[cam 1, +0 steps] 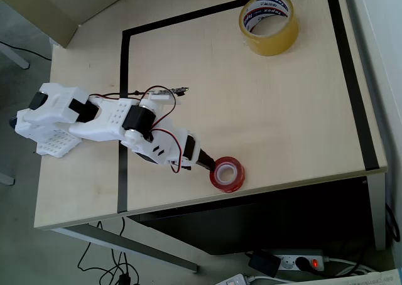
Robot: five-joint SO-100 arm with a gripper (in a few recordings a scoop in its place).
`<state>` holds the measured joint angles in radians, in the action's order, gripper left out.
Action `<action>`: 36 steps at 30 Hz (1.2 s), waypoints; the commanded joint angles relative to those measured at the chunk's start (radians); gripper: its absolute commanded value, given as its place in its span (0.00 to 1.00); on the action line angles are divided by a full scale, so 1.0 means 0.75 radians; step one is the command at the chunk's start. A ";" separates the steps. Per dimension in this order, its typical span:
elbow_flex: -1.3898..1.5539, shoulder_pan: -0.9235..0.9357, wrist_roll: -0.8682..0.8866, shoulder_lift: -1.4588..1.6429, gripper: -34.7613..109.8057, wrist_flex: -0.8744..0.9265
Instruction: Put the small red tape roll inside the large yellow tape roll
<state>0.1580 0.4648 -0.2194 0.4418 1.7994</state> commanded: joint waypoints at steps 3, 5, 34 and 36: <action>0.123 0.004 -0.012 0.247 0.40 0.012; 0.188 0.002 -0.012 0.323 0.40 0.012; -0.027 0.006 -0.006 0.309 0.40 0.012; 0.035 -0.002 -0.004 0.276 0.40 0.012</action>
<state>0.1825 0.4541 -0.2194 0.6121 1.7978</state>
